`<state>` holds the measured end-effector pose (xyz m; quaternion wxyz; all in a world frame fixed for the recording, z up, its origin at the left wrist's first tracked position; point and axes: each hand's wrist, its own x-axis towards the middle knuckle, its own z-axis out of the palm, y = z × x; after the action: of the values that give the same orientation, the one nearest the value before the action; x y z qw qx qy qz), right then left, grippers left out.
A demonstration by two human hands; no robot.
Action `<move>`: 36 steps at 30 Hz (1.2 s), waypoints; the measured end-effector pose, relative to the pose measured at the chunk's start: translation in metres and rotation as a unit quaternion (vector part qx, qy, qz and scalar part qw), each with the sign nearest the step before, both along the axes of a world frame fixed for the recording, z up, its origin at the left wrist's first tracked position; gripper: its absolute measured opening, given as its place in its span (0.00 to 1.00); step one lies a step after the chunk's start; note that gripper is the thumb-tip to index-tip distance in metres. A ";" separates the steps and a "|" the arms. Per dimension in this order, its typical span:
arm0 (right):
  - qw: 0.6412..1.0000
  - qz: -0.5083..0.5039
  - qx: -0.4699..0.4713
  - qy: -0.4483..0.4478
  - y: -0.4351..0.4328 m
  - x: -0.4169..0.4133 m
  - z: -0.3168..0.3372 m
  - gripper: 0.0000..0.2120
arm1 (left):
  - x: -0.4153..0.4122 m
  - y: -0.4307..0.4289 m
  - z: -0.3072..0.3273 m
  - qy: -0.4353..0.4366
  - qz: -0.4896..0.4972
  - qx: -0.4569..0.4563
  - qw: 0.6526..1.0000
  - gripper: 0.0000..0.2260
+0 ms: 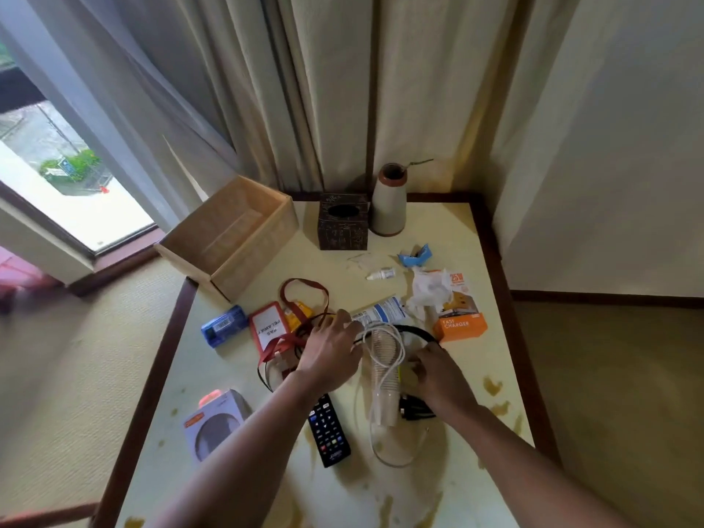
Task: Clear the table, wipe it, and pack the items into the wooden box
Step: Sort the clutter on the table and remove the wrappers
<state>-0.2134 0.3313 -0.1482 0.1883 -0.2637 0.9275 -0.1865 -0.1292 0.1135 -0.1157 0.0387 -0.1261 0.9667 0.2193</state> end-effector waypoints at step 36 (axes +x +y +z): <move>0.969 -0.016 -0.202 0.143 -0.044 -0.144 0.055 0.12 | -0.190 -0.036 -0.001 0.029 0.005 -0.028 0.999 0.20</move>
<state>-0.3573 0.2877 -0.0929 -0.0066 -0.3050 0.8919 -0.3338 -0.3194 0.0780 -0.1164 0.0061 -0.1257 0.9725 0.1957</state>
